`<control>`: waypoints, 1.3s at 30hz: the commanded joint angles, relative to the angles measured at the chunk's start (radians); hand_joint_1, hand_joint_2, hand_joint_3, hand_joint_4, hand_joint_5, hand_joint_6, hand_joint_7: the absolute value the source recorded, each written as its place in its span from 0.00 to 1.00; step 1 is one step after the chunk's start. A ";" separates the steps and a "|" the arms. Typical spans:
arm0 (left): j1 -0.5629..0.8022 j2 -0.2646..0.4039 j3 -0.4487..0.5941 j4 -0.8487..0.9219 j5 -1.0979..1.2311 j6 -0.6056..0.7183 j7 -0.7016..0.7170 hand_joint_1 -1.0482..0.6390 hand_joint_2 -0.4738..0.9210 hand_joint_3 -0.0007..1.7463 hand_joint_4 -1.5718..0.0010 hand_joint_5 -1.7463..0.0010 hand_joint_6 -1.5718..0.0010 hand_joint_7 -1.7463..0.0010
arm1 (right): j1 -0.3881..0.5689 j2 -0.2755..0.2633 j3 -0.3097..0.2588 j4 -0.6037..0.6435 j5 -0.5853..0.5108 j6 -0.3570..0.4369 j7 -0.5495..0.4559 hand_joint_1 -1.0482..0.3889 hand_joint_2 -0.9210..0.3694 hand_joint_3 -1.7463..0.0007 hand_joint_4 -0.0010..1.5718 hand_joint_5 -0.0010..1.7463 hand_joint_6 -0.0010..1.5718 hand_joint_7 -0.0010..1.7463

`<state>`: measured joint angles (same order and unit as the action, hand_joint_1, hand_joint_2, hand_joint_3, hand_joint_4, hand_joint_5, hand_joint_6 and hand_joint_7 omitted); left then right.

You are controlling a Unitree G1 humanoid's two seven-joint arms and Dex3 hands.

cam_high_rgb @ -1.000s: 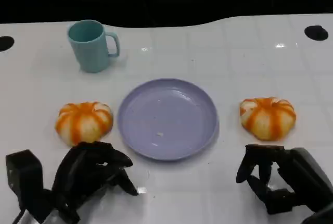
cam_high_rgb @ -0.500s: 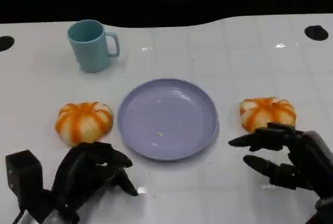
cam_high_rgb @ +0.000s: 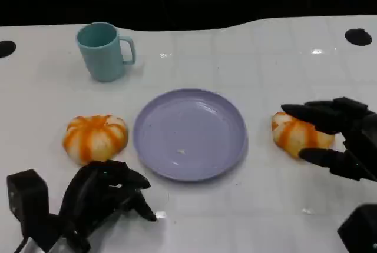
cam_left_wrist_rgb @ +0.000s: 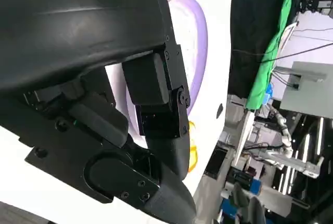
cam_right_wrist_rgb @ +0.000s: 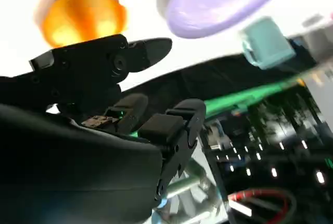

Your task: Grasp the bread from the table and place it into the plate.

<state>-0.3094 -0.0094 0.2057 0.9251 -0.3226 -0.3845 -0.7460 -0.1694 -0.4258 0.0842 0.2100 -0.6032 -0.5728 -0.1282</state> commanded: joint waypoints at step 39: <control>0.012 0.005 -0.004 -0.044 0.007 -0.006 0.022 0.00 0.87 0.00 0.00 0.67 0.00 0.90 | -0.489 0.094 0.399 0.684 -0.277 0.388 -0.061 0.36 0.05 1.00 0.10 0.08 0.17 0.00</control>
<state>-0.3093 -0.0167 0.2009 0.8912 -0.3206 -0.3845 -0.7362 -0.6264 -0.3400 0.4764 0.8357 -0.9014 -0.1851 -0.1749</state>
